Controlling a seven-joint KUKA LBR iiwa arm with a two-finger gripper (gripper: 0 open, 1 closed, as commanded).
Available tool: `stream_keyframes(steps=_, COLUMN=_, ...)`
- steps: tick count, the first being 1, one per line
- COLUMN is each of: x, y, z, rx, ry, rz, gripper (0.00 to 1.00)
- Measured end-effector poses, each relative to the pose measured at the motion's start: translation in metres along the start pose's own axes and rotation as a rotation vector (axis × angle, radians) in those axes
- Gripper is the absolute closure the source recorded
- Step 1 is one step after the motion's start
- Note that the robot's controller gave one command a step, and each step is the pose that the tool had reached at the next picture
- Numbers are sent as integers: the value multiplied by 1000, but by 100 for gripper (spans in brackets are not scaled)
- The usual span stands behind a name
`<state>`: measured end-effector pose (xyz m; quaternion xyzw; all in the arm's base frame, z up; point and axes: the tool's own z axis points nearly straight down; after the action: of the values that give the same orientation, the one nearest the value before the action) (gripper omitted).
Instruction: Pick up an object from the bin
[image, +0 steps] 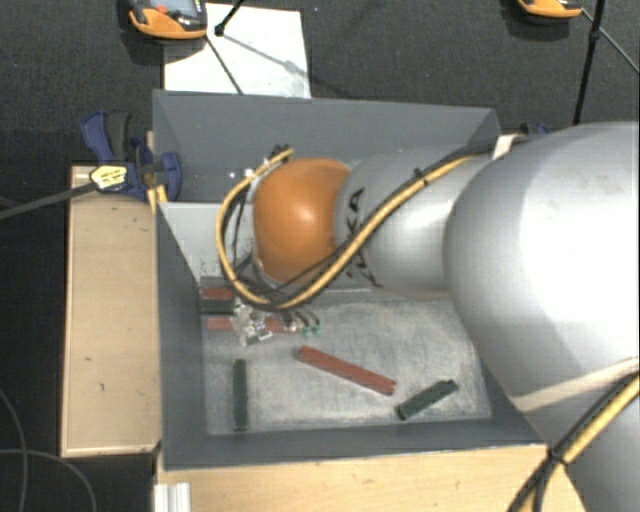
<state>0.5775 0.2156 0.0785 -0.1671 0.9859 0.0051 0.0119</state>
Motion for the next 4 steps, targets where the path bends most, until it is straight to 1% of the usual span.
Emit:
stream_keyframes(steps=1, x=-10, y=8, z=1, rx=7, ry=10, rz=-163, gripper=0)
stream_keyframes(steps=2, x=11, y=24, z=8, rx=-6, ry=25, rz=-852, gripper=100)
stream_keyframes(steps=3, x=11, y=23, z=8, rx=-6, ry=26, rz=-850, gripper=100)
stream_keyframes(steps=4, x=11, y=24, z=-46, rx=-8, ry=29, rz=-836, gripper=100)
